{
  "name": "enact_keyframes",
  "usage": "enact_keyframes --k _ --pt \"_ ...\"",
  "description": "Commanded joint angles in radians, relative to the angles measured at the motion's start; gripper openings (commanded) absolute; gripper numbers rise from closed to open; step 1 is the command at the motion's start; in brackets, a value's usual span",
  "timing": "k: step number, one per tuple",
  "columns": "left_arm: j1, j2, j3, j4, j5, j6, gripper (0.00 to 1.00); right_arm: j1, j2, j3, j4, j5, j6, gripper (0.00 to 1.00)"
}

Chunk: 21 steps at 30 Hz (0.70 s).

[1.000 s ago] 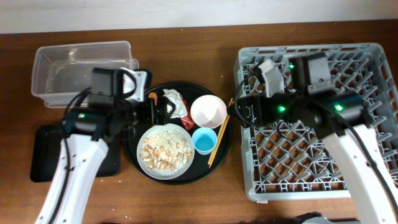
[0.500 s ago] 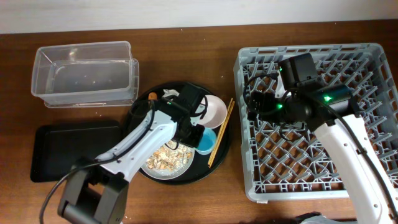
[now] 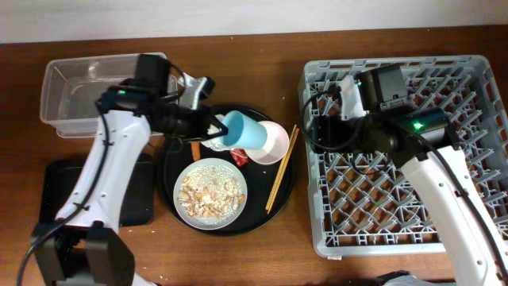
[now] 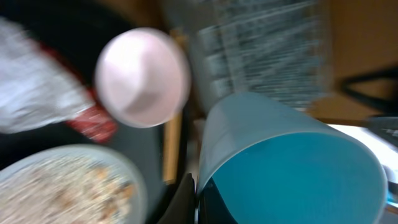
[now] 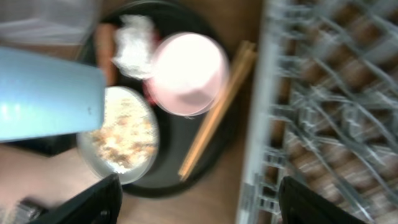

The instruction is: Sort waste into correct bins and load items into the dishwasher rack

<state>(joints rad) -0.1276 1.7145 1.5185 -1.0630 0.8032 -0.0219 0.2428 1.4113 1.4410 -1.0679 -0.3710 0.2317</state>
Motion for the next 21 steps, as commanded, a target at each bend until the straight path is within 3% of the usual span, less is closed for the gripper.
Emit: enact_keyframes --k 1,3,8,16,18,21 --pt "0.091 -0.019 0.014 0.0 0.473 0.11 0.0 0.005 0.002 0.016 0.154 -0.459 -0.148 0.8" --pt "0.106 -0.019 0.014 0.0 0.583 0.11 0.0 0.02 0.002 0.016 0.304 -0.61 -0.146 0.8" --pt "0.106 -0.019 0.014 0.0 0.767 0.11 0.0 0.084 0.003 0.016 0.44 -0.616 -0.146 0.84" --pt "0.075 -0.019 0.014 -0.018 0.771 0.102 0.0 0.145 0.004 0.016 0.512 -0.555 -0.147 0.79" --pt "0.068 -0.019 0.014 -0.031 0.771 0.102 0.0 0.142 0.005 0.016 0.498 -0.461 -0.146 0.79" --pt "0.068 -0.02 0.014 -0.032 0.771 0.102 0.0 0.149 0.005 0.016 0.509 -0.521 -0.146 0.79"
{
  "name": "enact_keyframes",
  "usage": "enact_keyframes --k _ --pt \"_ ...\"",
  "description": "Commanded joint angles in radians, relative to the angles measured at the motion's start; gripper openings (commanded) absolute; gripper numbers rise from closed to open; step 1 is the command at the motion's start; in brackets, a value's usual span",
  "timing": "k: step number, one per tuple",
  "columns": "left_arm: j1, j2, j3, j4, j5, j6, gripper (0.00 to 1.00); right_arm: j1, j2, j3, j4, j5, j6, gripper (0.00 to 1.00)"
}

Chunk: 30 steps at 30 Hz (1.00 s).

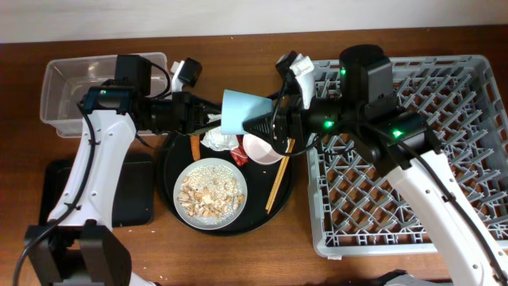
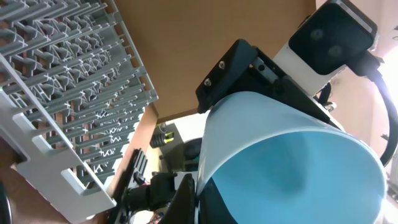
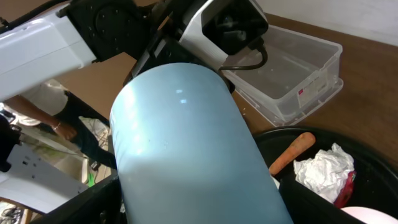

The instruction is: Sort waste into correct bins and load items into the dishwasher rack

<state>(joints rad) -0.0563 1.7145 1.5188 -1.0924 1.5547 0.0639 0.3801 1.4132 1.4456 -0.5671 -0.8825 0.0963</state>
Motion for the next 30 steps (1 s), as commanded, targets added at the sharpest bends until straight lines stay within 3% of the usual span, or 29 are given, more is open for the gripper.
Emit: enact_keyframes --k 1,2,4,5,7,8,12,17,22,26,30 --pt "-0.005 -0.02 0.014 -0.001 0.019 0.016 0.0 0.014 0.003 0.011 0.007 -0.036 -0.011 0.76" --pt "-0.005 -0.02 0.014 -0.001 0.019 0.017 0.0 0.02 0.003 0.011 0.007 -0.054 -0.011 0.7" --pt "-0.005 -0.02 0.014 -0.001 0.019 0.017 0.01 0.038 0.002 0.011 0.007 -0.097 -0.011 0.49" --pt "-0.005 -0.02 0.014 -0.001 0.018 0.017 0.17 0.039 -0.001 0.011 0.007 -0.102 -0.011 0.49" --pt "-0.005 -0.02 0.014 -0.001 -0.023 0.016 0.84 0.035 -0.01 0.011 0.008 -0.101 -0.011 0.46" --pt "-0.005 -0.02 0.014 -0.001 -0.058 0.016 0.97 0.025 -0.018 0.011 0.007 -0.099 -0.011 0.44" --pt "-0.003 -0.02 0.014 -0.001 -0.274 0.016 0.99 -0.123 -0.101 0.011 -0.057 -0.056 -0.011 0.41" --pt "-0.003 -0.02 0.014 0.0 -0.354 0.016 0.99 -0.464 -0.241 0.011 -0.489 0.302 0.045 0.41" --pt "-0.003 -0.02 0.014 0.0 -0.378 0.016 0.99 -0.65 -0.163 0.011 -0.937 0.734 0.174 0.41" --pt "-0.004 -0.02 0.014 0.006 -0.378 0.016 0.99 -0.649 -0.035 0.01 -0.99 0.784 0.175 0.41" --pt "-0.004 -0.02 0.014 0.006 -0.378 0.016 0.99 -0.648 0.107 0.01 -0.924 0.784 0.175 0.46"
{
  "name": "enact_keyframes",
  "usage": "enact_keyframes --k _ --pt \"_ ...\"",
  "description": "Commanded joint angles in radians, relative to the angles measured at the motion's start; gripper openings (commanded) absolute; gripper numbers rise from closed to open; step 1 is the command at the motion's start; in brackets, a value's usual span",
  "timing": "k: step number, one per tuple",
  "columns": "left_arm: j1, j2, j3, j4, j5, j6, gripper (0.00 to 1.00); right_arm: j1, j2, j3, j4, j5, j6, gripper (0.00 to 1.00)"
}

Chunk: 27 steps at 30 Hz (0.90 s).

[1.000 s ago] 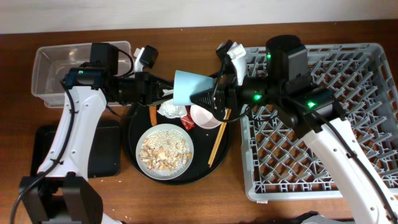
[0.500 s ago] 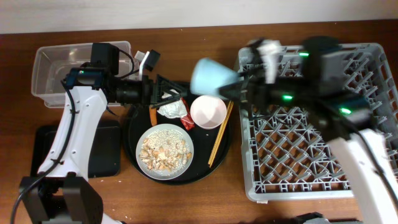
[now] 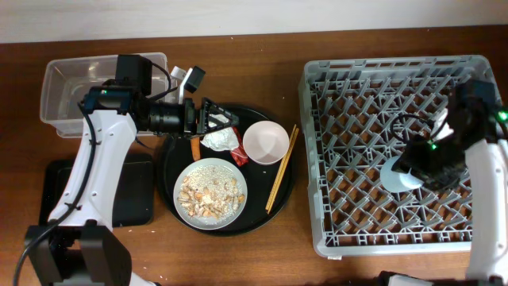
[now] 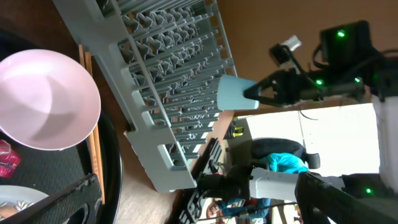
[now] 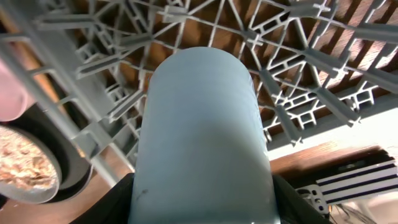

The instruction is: Sort waste into correct bins and load items into the dishwasher rack

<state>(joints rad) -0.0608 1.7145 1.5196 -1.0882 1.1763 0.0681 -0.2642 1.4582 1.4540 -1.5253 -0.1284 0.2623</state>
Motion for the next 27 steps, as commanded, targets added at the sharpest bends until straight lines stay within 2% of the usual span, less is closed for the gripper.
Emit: enact_keyframes --k 1,3,4,7,10,13,16,20,21,22,23,24,26,27 --pt "0.001 -0.02 0.013 0.002 0.0 0.012 0.99 0.001 0.091 0.002 0.04 0.026 0.009 0.5" --pt "0.001 -0.02 0.013 0.002 0.0 0.012 0.99 0.031 0.128 0.002 0.04 0.026 0.009 0.61" --pt "0.001 -0.02 0.013 0.002 0.0 0.012 0.99 0.051 0.128 0.003 0.049 0.028 0.01 0.64" --pt "0.001 -0.02 0.013 0.002 0.0 0.012 0.99 0.101 0.091 0.042 0.064 0.029 0.036 0.64" --pt "0.001 -0.02 0.013 0.002 0.001 0.012 0.99 0.134 0.043 0.118 0.051 0.036 0.055 0.71" --pt "0.001 -0.02 0.013 -0.005 0.0 0.012 0.99 0.132 0.037 0.101 0.027 0.094 0.054 0.71" --pt "0.001 -0.02 0.013 -0.005 0.0 0.012 0.99 0.134 0.039 0.066 0.023 0.099 0.054 0.75" --pt "0.001 -0.02 0.013 -0.005 0.0 0.012 0.99 0.169 0.023 0.066 0.057 0.09 0.014 0.75" --pt "0.001 -0.02 0.013 -0.005 0.0 0.012 0.99 0.188 0.019 0.066 0.07 0.038 -0.019 0.75" --pt "0.001 -0.021 0.013 -0.005 0.0 0.012 0.99 0.247 0.018 0.066 0.121 -0.156 -0.132 0.72" --pt "0.003 -0.024 0.018 -0.005 -0.014 0.012 0.92 0.295 0.018 0.066 0.156 -0.239 -0.159 0.7" --pt "0.003 -0.03 0.025 -0.006 -0.047 0.012 0.84 0.373 0.02 0.066 0.212 -0.289 -0.158 0.68" --pt "0.003 -0.068 0.074 -0.025 -0.271 -0.051 0.79 0.554 0.041 0.064 0.344 -0.234 -0.113 0.61" --pt "0.003 -0.119 0.146 -0.082 -0.576 -0.133 0.77 0.654 0.079 0.064 0.407 -0.107 0.006 0.53"
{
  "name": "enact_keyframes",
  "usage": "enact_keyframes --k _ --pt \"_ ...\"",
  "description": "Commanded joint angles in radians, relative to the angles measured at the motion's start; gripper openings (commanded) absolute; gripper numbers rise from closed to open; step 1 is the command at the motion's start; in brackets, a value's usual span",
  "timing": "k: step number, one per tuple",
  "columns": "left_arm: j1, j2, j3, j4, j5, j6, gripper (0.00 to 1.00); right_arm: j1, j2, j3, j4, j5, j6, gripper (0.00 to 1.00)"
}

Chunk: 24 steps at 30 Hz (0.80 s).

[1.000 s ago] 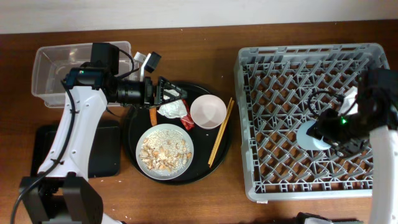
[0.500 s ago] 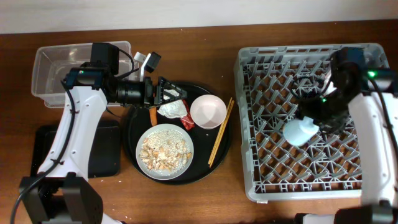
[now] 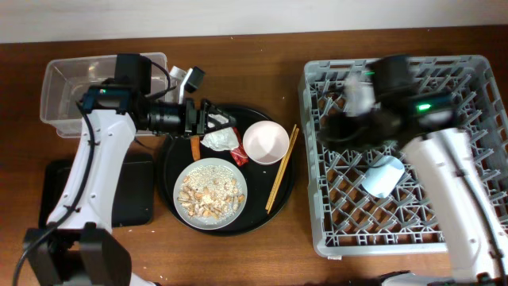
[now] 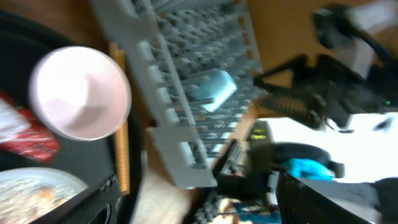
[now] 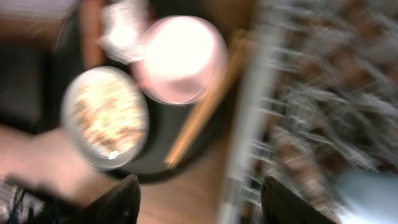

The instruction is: Sort waste into correct bins and load items into the dishwasher rack

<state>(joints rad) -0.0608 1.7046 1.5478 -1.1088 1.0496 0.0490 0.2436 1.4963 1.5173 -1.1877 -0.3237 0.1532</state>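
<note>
The light blue cup (image 3: 383,176) lies tilted in the grey dishwasher rack (image 3: 468,71), also seen as the cup (image 4: 214,90) in the left wrist view. My right gripper (image 3: 332,127) is open and empty over the rack's left part, near the tray. On the black round tray (image 3: 171,171) are a pink bowl (image 3: 265,143), a plate of food scraps (image 3: 211,189), chopsticks (image 3: 282,171), a crumpled white napkin (image 3: 216,140), a red wrapper (image 3: 238,156) and an orange carrot piece (image 3: 195,148). My left gripper (image 3: 216,119) is open over the tray's upper left, above the napkin.
A clear plastic bin (image 3: 79,95) stands at the back left and a black bin (image 3: 131,191) at the front left, beside the tray. The right wrist view is blurred: the pink bowl (image 5: 180,59), the plate (image 5: 106,118) and the rack's edge (image 5: 249,137) show.
The blue cup has left my right gripper and lies in the rack. The right gripper is open and has moved from the rack's right side to its left part. The left arm has barely moved.
My left gripper held the blue cup over the tray while the right one stood open at the rack's left edge. Then both grippers met at the cup above the tray. Then the left was open and empty, the right held the cup over the rack, where the cup now lies.
</note>
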Motion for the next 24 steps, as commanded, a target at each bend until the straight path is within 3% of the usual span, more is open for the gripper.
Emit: enact_keyframes --k 1,3,6,7,14,18,21,24 --pt "0.003 -0.138 0.156 -0.094 -0.613 -0.163 0.77 0.195 0.07 0.001 0.093 0.165 0.166 0.49" --pt "0.003 -0.218 0.245 -0.142 -0.943 -0.206 0.84 0.274 0.168 0.001 0.128 0.326 0.301 0.39" --pt "0.003 -0.328 0.264 -0.138 -1.134 -0.206 0.99 0.292 0.311 0.001 0.19 0.376 0.369 0.38" --pt "0.003 -0.359 0.264 -0.143 -1.165 -0.206 0.99 0.292 0.361 0.001 0.227 0.378 0.369 0.38" --pt "0.003 -0.391 0.264 -0.147 -1.17 -0.206 0.99 0.258 0.554 0.001 0.271 0.372 0.409 0.37" --pt "0.003 -0.391 0.264 -0.169 -1.17 -0.206 0.99 0.247 0.554 0.001 0.265 0.358 0.405 0.36" --pt "0.003 -0.39 0.264 -0.169 -1.17 -0.206 0.99 0.247 0.533 0.014 0.26 0.33 0.298 0.36" --pt "0.003 -0.391 0.264 -0.169 -1.17 -0.206 0.99 0.236 0.461 0.018 0.256 0.353 0.289 0.38"
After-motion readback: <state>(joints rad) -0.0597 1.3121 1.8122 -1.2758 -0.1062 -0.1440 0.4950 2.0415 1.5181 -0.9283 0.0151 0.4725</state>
